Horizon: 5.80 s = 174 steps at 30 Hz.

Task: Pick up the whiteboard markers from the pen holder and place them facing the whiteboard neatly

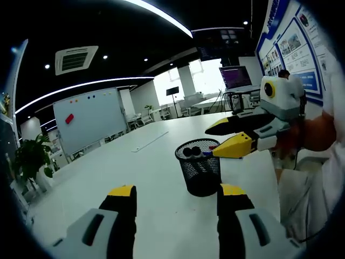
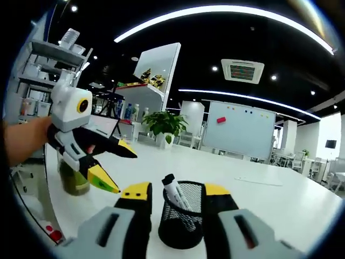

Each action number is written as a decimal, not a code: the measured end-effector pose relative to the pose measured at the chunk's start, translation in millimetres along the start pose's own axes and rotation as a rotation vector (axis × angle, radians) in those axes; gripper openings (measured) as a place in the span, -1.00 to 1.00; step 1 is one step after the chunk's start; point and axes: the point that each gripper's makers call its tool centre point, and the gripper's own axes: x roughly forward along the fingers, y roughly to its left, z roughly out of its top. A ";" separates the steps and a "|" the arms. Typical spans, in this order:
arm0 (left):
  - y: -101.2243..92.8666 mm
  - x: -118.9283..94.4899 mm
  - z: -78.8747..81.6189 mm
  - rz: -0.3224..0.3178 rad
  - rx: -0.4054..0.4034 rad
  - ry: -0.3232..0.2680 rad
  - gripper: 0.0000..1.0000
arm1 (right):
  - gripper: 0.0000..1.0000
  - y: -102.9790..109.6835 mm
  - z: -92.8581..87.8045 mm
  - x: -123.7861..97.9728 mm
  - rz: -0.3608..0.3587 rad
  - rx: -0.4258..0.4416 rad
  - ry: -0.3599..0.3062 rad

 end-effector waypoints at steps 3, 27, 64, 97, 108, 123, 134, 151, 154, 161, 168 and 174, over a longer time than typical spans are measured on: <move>-0.1 -0.1 0.1 0.000 0.000 0.000 0.23 | -0.32 0.1 -0.9 0.1 -0.004 0.003 0.010; 0.8 0.0 -0.8 0.000 0.000 0.003 0.23 | -0.33 -4.3 -2.7 3.8 -0.037 -0.005 0.024; 2.9 0.9 -0.6 0.000 -0.001 0.002 0.23 | -0.41 5.0 -5.6 18.1 -0.037 -0.043 0.012; 3.1 0.3 -0.6 0.002 -0.002 -0.001 0.23 | -0.70 14.9 -4.1 36.5 -0.022 -0.115 0.039; 2.0 0.5 0.0 0.002 -0.002 -0.003 0.23 | -0.76 8.0 -4.0 32.9 -0.033 -0.088 0.045; 1.7 0.3 0.1 0.002 -0.002 -0.002 0.23 | -0.80 -4.9 2.1 24.4 -0.083 -0.130 0.022; 2.0 0.5 -0.1 0.001 -0.002 -0.002 0.23 | -0.81 -7.5 10.0 18.4 -0.074 -0.200 0.003; 2.4 0.7 -0.3 0.002 -0.002 -0.002 0.23 | -0.82 -6.1 21.7 9.8 -0.058 -0.197 -0.044; 2.3 0.5 -0.4 0.002 -0.002 -0.001 0.23 | -0.82 -7.4 26.9 6.9 -0.060 -0.185 -0.066; 2.5 0.2 -0.5 0.002 -0.002 -0.001 0.23 | -0.82 -16.8 32.7 0.9 -0.089 -0.130 -0.102; 2.5 0.2 -0.5 0.002 -0.002 -0.002 0.23 | -0.82 -21.9 36.9 -3.3 -0.105 -0.105 -0.121; 2.6 0.0 -0.5 0.003 -0.003 -0.002 0.23 | -0.83 -23.4 44.0 -7.4 -0.117 -0.108 -0.149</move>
